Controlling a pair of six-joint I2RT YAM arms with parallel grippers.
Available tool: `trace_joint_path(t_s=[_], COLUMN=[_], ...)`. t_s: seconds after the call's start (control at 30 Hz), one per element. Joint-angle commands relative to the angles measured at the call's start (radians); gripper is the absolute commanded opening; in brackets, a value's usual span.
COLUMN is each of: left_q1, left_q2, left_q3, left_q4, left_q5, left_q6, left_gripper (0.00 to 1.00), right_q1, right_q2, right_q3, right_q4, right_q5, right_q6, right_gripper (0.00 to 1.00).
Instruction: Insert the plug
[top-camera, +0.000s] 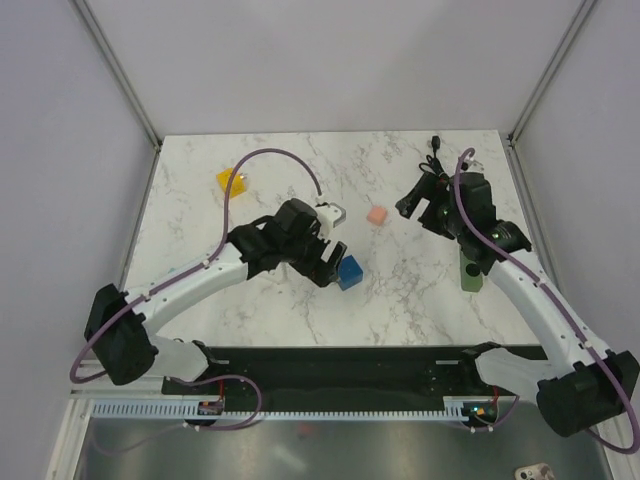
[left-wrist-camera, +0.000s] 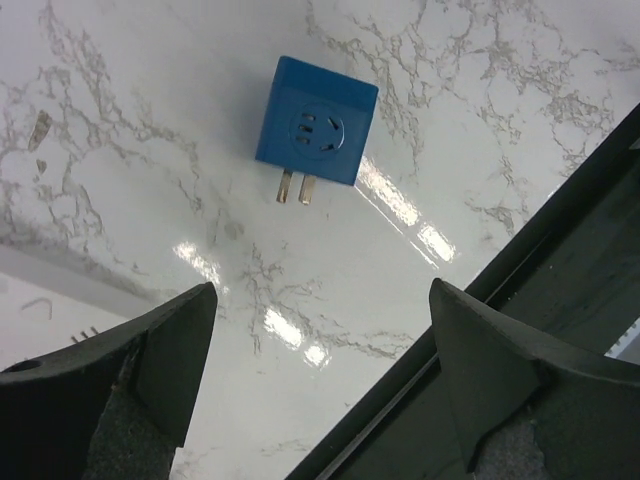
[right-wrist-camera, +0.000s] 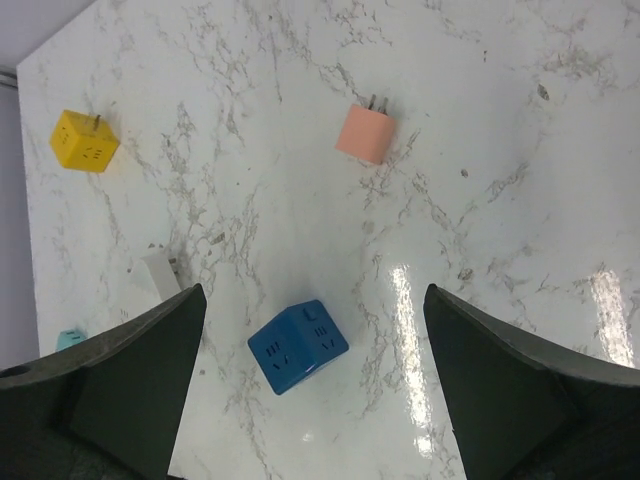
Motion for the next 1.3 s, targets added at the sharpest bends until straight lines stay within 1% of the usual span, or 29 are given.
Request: trace_joint_path(t_s=[0.0, 0.1, 0.27, 0.33, 0.5, 0.53, 0.6, 0.73, 0.77, 0.8, 0.87, 0.9, 0.93, 0.97, 1.0, 1.03, 1.07, 1.13, 1.17, 1.2, 1.23, 1.27], left_q1=[-0.011, -0.023, -0.048, -0.062, -0.086, -0.086, -0.085, -0.086, -0.088, -0.089, -0.089, -0.089, -0.089, -0.088, -0.089, -0.089, -0.089, -0.091, -0.091, -0.091, -0.091, -0.091], left_q2=[0.087, 0.17, 0.286, 0.319, 0.418, 0.435, 0.49, 0.518, 0.514, 0.503, 0.463, 0.449, 0.416, 0.397, 0.377, 0.316, 0.284, 0.198, 0.108, 0.065, 0.028, -0.052], left_q3=[0.09, 0.093, 0.114, 0.136, 0.153, 0.156, 0.165, 0.154, 0.148, 0.131, 0.105, 0.099, 0.093, 0.088, 0.085, 0.079, 0.059, 0.033, 0.006, -0.007, -0.019, -0.037], left_q4=[0.06, 0.131, 0.169, 0.177, 0.188, 0.189, 0.189, 0.209, 0.22, 0.241, 0.266, 0.284, 0.292, 0.29, 0.29, 0.29, 0.29, 0.3, 0.301, 0.306, 0.31, 0.31], left_q5=[0.046, 0.044, 0.043, 0.001, -0.036, -0.08, -0.106, -0.108, -0.106, -0.108, -0.106, -0.105, -0.105, -0.099, -0.094, -0.089, -0.088, -0.083, -0.08, -0.057, -0.045, -0.016], left_q6=[0.144, 0.209, 0.249, 0.247, 0.253, 0.252, 0.262, 0.261, 0.258, 0.252, 0.255, 0.256, 0.258, 0.259, 0.258, 0.255, 0.241, 0.23, 0.22, 0.213, 0.21, 0.201], left_gripper=[0.93, 0.93, 0.9, 0.9, 0.9, 0.89, 0.86, 0.72, 0.63, 0.59, 0.46, 0.37, 0.23, 0.17, 0.07, 0.04, 0.02, 0.02, 0.02, 0.02, 0.02, 0.02], right_q1=[-0.036, -0.081, -0.102, -0.104, -0.128, -0.131, -0.134, -0.138, -0.139, -0.142, -0.145, -0.145, -0.147, -0.148, -0.15, -0.151, -0.153, -0.171, -0.18, -0.197, -0.2, -0.203], right_q2=[-0.067, -0.113, -0.113, -0.112, -0.109, -0.11, -0.109, -0.109, -0.11, -0.118, -0.129, -0.133, -0.135, -0.138, -0.143, -0.141, -0.138, -0.123, -0.103, -0.094, -0.086, -0.08], right_q3=[0.014, 0.043, 0.108, 0.112, 0.143, 0.145, 0.14, 0.122, 0.112, 0.106, 0.088, 0.08, 0.065, 0.057, 0.049, 0.036, 0.028, 0.019, 0.017, 0.017, 0.016, 0.016], right_q4=[-0.022, -0.021, -0.019, -0.009, -0.01, -0.01, -0.009, -0.01, -0.01, -0.012, -0.012, -0.012, -0.013, -0.013, -0.015, -0.015, -0.013, -0.024, -0.03, -0.027, -0.024, -0.016], right_q5=[-0.068, -0.091, -0.146, -0.149, -0.159, -0.163, -0.178, -0.22, -0.226, -0.238, -0.244, -0.248, -0.251, -0.254, -0.273, -0.287, -0.306, -0.404, -0.454, -0.502, -0.586, -0.621], right_q6=[-0.034, -0.031, -0.038, -0.05, -0.081, -0.08, -0.078, -0.073, -0.075, -0.075, -0.078, -0.08, -0.078, -0.08, -0.077, -0.074, -0.07, -0.064, -0.063, -0.058, -0.055, -0.044], right_gripper=[0.98, 0.98, 0.98, 0.98, 0.98, 0.98, 0.98, 0.98, 0.98, 0.98, 0.98, 0.98, 0.98, 0.98, 0.98, 0.98, 0.98, 0.98, 0.98, 0.98, 0.97, 0.94])
